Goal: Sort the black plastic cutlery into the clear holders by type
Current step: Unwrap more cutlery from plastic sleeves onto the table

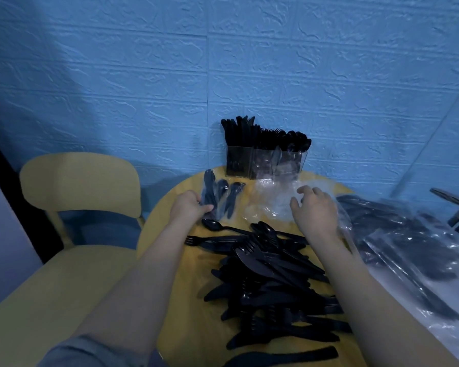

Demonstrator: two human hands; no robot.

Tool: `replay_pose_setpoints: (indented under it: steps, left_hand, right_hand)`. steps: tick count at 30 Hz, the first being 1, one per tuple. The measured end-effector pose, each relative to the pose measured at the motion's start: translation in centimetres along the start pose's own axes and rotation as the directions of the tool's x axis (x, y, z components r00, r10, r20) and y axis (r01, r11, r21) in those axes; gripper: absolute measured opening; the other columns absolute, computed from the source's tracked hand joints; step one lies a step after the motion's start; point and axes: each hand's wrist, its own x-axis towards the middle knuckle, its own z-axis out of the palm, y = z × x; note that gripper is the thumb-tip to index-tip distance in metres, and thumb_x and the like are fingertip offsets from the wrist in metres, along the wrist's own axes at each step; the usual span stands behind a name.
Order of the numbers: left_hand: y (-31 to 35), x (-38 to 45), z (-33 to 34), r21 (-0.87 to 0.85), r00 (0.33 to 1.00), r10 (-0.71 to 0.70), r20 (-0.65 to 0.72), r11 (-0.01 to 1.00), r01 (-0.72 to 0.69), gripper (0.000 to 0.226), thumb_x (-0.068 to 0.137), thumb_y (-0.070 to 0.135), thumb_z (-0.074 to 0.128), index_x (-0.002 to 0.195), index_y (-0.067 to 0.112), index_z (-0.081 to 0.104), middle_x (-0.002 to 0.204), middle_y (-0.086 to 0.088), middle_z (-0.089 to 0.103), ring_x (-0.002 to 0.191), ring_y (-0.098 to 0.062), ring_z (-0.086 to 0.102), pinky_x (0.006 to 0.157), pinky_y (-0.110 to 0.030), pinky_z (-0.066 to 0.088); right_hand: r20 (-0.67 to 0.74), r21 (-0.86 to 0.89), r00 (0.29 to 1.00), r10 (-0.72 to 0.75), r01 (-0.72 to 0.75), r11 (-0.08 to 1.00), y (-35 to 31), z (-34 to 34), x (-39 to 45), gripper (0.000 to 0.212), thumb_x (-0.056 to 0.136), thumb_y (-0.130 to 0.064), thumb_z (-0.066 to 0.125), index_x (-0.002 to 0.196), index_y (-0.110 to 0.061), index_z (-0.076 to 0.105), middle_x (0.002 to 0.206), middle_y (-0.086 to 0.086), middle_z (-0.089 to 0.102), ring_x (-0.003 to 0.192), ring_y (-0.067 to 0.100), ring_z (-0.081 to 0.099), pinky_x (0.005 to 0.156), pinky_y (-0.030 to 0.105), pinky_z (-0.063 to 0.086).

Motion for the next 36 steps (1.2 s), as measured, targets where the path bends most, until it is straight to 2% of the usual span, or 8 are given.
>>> replay_pose_setpoints:
  steps: [10, 15, 21, 24, 27, 30, 33, 36]
  left_hand:
    - [2.1, -2.3, -1.7, -0.374, 0.993, -0.003, -0.116, 0.927, -0.041, 0.007, 0.085, 0.016, 0.07, 0.086, 0.016, 0.063, 0.086, 0.001, 0.063, 0.081, -0.013, 0.057, 0.071, -0.021, 0.043]
    - [4.6, -7.2, -1.6, -0.635, 0.988, 0.093, -0.125, 0.758, -0.152, 0.007, 0.086, 0.014, 0.068, 0.089, 0.013, 0.062, 0.082, 0.006, 0.06, 0.075, -0.005, 0.055, 0.062, -0.011, 0.042]
    - [5.6, -12.5, -0.7, -0.786, 0.979, 0.189, -0.073, 0.593, -0.174, 0.013, 0.084, 0.014, 0.07, 0.082, 0.02, 0.059, 0.085, 0.001, 0.063, 0.082, -0.014, 0.057, 0.071, -0.02, 0.044]
    - [5.3, -14.7, -1.1, -0.62, 0.939, 0.238, -0.25, 0.705, -0.344, 0.022, 0.081, 0.021, 0.073, 0.083, 0.025, 0.052, 0.085, 0.007, 0.059, 0.077, -0.006, 0.055, 0.067, -0.013, 0.041]
    - [4.9, -16.6, -2.4, -0.069, 0.732, 0.502, -0.46, 0.802, -0.593, 0.019, 0.082, 0.024, 0.072, 0.098, 0.023, 0.061, 0.097, 0.008, 0.057, 0.088, -0.007, 0.048, 0.076, -0.018, 0.036]
    - [5.0, -17.3, -3.4, 0.372, 0.539, 0.788, -0.296, 0.615, -0.695, 0.034, 0.086, 0.031, 0.066, 0.119, 0.023, 0.064, 0.117, 0.002, 0.058, 0.112, -0.019, 0.05, 0.101, -0.034, 0.027]
    - [5.6, -18.1, -4.0, 0.377, 0.646, 0.761, -0.056, 0.615, -0.692, 0.028, 0.094, 0.037, 0.052, 0.118, 0.028, 0.063, 0.117, 0.01, 0.06, 0.118, -0.013, 0.047, 0.108, -0.031, 0.012]
    - [5.6, -18.8, -4.0, 0.16, 0.769, 0.639, 0.009, 0.758, -0.632, 0.013, 0.093, 0.033, 0.057, 0.099, 0.03, 0.068, 0.103, 0.01, 0.064, 0.1, -0.013, 0.055, 0.085, -0.028, 0.036]
  right_hand:
    - [-0.06, 0.293, 0.99, -0.129, 0.141, 0.946, -1.9, -1.4, -3.1, 0.018, 0.092, -0.017, 0.056, 0.104, -0.01, 0.067, 0.097, 0.001, 0.06, 0.091, 0.017, 0.053, 0.075, 0.023, 0.041]
    - [0.187, 0.655, 0.969, -0.164, 0.001, 0.755, -4.9, -3.1, -5.0, 0.023, 0.092, -0.03, 0.06, 0.111, -0.018, 0.064, 0.094, -0.007, 0.062, 0.076, -0.004, 0.053, 0.064, 0.002, 0.04]
    - [0.303, 0.884, 0.949, -0.089, -0.245, 0.398, -5.5, -5.0, -7.8, 0.021, 0.09, -0.009, 0.062, 0.11, -0.006, 0.062, 0.091, 0.006, 0.069, 0.077, 0.019, 0.069, 0.073, 0.031, 0.057]
    - [0.233, 0.859, 0.968, -0.09, -0.161, 0.486, -4.4, -7.0, -9.2, 0.019, 0.091, -0.005, 0.059, 0.096, -0.022, 0.065, 0.083, -0.002, 0.069, 0.064, 0.006, 0.066, 0.065, 0.02, 0.055]
    - [0.195, 0.761, 0.973, -0.122, -0.071, 0.645, -2.9, -8.7, -10.4, 0.027, 0.092, -0.009, 0.059, 0.09, -0.035, 0.068, 0.082, -0.004, 0.071, 0.068, 0.006, 0.065, 0.071, 0.022, 0.053]
    - [0.176, 0.676, 0.971, -0.164, 0.002, 0.737, -2.1, -10.5, -11.5, 0.019, 0.09, -0.012, 0.062, 0.099, -0.025, 0.073, 0.079, -0.007, 0.071, 0.068, -0.004, 0.062, 0.07, 0.012, 0.047]
    - [0.126, 0.661, 0.972, -0.2, 0.068, 0.748, -1.9, -11.4, -12.5, 0.017, 0.089, -0.013, 0.064, 0.101, -0.021, 0.074, 0.079, -0.013, 0.067, 0.067, -0.02, 0.055, 0.063, 0.001, 0.039]
    - [0.045, 0.707, 0.982, -0.184, 0.099, 0.701, -1.8, -11.5, -13.3, 0.016, 0.086, -0.01, 0.066, 0.098, -0.017, 0.075, 0.087, -0.015, 0.067, 0.075, -0.023, 0.054, 0.071, -0.001, 0.04]
